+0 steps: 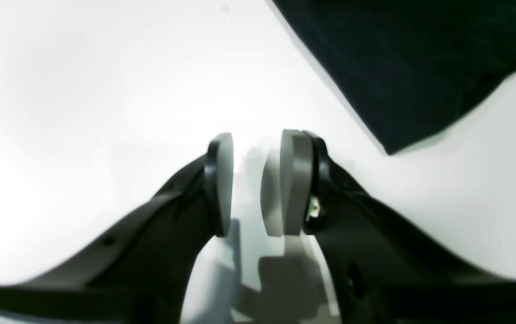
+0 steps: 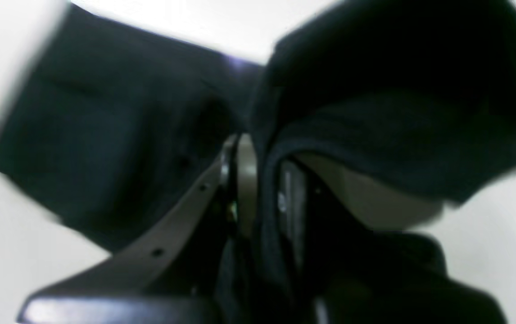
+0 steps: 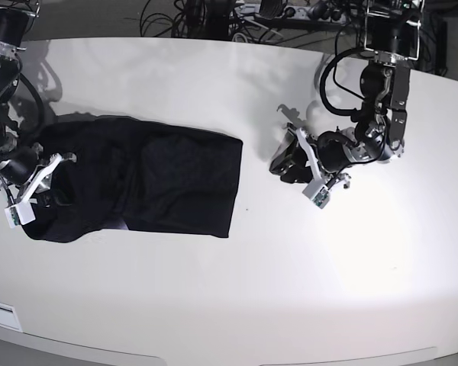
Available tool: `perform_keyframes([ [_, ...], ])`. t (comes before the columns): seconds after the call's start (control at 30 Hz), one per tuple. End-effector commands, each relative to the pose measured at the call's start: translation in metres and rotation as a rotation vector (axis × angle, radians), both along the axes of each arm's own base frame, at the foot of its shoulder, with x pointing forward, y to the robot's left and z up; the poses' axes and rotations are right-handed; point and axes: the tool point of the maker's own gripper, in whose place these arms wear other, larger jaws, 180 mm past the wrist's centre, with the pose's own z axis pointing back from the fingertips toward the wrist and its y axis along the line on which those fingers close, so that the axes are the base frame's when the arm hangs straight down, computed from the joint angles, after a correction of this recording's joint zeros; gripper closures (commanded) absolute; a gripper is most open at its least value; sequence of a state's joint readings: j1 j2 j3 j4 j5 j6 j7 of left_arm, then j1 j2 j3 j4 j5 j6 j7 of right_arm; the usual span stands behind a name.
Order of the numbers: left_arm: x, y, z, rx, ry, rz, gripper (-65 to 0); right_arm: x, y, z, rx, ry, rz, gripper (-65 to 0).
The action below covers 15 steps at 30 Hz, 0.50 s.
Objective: Fold the T-shirt properly
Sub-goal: 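Grasp the collar end with the right gripper and fold it over the stack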
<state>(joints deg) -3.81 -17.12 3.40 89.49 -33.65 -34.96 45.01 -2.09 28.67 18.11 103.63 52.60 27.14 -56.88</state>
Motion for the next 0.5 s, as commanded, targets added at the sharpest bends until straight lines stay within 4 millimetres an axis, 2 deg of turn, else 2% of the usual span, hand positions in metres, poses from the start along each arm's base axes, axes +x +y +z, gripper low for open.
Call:
perform_keyframes([
  [0.0, 0.007, -0.002, 0.014, -0.029, -0.044, 0.000, -19.7, 0.007, 0.006, 0.022, 0.012, -0.079, 0.028, 0.0],
  [0.2, -0.009, -0.004, 0.002, -0.047, 0.001, 0.000, -19.7, 0.004, 0.046, 0.019, 0.149, -0.110, 0.072, 0.0],
  [0.47, -0.011, -0.006, 0.003, -0.070, 0.009, 0.001, -19.7, 0.005, 0.080, 0.009, 0.267, -0.106, 0.048, 0.0],
])
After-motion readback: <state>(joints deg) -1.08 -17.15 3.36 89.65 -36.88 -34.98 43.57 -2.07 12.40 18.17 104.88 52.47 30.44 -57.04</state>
